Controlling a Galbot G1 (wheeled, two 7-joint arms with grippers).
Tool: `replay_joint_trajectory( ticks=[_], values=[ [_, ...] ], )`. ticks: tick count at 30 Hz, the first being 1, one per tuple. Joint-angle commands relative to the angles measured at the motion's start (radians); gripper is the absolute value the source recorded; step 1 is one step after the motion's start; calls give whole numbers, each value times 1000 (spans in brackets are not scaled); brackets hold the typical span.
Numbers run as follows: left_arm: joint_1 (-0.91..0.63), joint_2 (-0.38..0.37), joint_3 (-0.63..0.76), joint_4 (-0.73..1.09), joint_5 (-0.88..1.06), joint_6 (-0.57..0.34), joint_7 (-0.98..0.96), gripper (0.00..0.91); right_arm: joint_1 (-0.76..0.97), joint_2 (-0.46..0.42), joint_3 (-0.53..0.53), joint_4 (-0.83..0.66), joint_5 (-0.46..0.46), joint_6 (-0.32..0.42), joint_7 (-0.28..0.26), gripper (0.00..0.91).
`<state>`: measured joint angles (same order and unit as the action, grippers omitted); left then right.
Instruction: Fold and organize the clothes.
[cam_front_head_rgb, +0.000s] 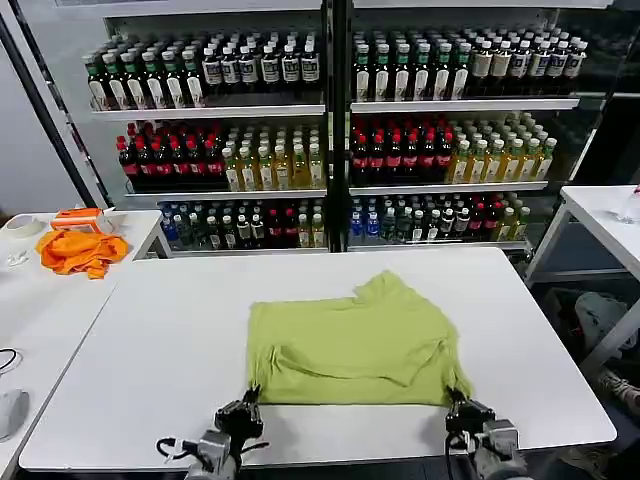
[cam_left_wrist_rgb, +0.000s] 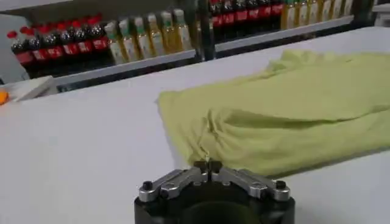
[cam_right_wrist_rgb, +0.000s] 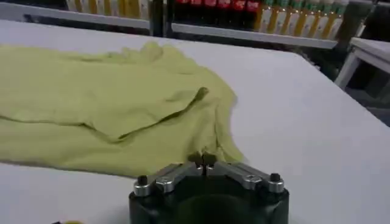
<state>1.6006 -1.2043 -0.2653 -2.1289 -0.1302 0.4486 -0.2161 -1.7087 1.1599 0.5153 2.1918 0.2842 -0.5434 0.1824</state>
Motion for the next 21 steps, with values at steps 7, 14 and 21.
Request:
replay_joint_trajectory(
  ticks=[7,14,21],
  values=[
    [263,19,-25,-189,47,-6,-4,20,-209,-2,46,146,-32,-18,0,907],
    [268,24,-31,-210,66,41,-2,907,-173,-5,58,157,-29,-24,2,907],
    [180,63,-82,-195,11,43,-3,907,-1,-60,70,138,48,-23,17,907]
  ],
)
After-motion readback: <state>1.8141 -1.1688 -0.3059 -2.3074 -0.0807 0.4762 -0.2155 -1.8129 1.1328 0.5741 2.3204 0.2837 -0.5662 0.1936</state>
